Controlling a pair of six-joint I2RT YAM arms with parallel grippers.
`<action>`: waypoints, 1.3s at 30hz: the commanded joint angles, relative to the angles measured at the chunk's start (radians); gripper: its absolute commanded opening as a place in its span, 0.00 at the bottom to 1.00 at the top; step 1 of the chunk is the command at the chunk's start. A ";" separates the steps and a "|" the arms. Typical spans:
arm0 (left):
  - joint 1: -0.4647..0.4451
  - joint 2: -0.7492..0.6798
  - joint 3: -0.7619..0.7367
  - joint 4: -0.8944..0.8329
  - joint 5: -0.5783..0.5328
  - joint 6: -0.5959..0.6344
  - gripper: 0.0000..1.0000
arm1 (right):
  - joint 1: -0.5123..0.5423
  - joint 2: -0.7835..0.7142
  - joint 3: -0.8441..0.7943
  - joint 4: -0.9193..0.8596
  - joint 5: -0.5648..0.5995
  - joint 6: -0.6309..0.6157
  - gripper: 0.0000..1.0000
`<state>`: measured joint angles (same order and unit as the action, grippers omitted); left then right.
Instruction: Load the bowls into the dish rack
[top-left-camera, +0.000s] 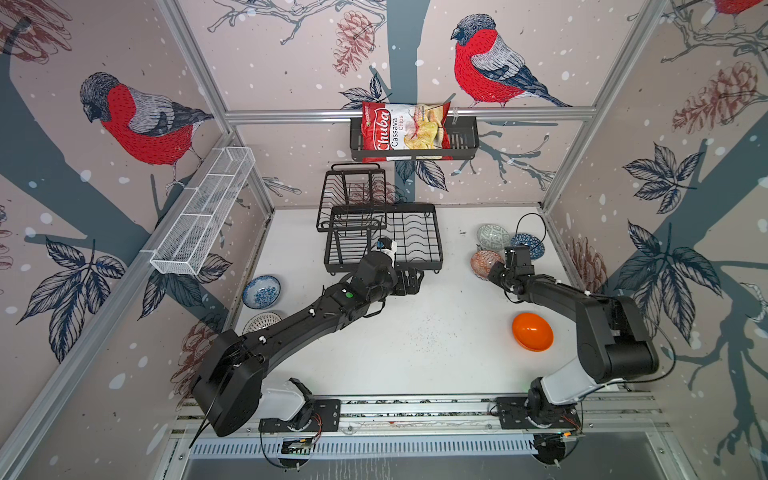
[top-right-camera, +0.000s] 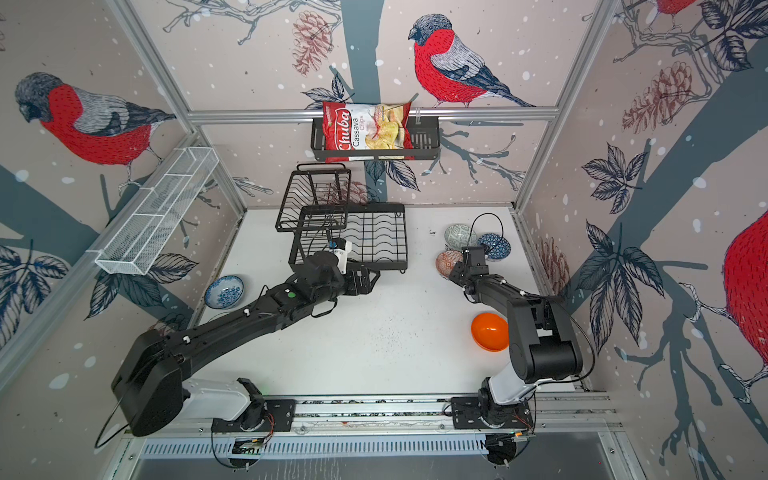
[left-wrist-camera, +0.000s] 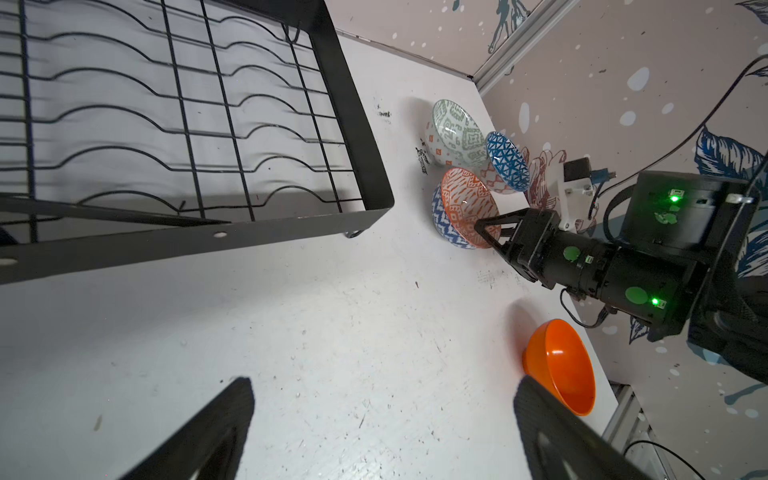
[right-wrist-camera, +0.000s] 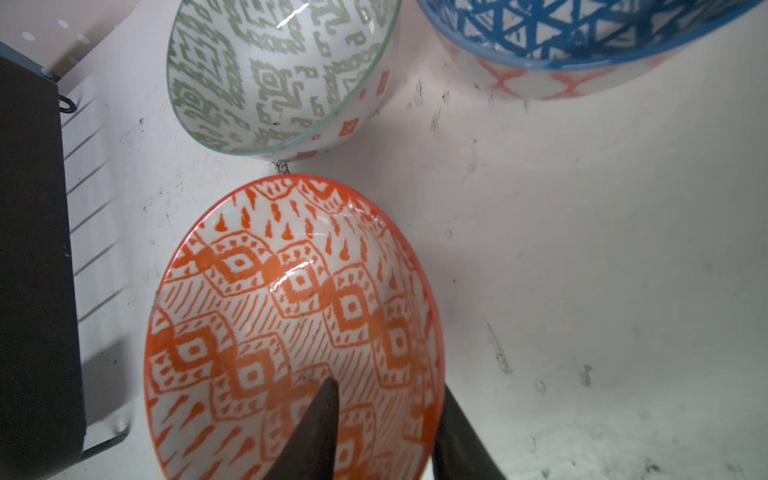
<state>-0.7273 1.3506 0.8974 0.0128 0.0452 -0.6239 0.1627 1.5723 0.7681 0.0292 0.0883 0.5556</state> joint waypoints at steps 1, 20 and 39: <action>0.006 0.007 0.013 -0.030 -0.031 0.038 0.98 | 0.013 -0.005 0.000 0.018 0.030 0.003 0.32; 0.045 0.018 -0.077 0.109 0.038 0.007 0.98 | 0.087 -0.018 -0.002 0.021 0.077 -0.011 0.09; -0.009 0.247 0.167 0.137 0.064 0.008 0.98 | 0.363 -0.253 -0.114 0.374 0.315 -0.089 0.01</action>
<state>-0.7338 1.6093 1.0714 0.0917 0.1345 -0.6498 0.5125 1.3476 0.6834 0.2523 0.3531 0.4931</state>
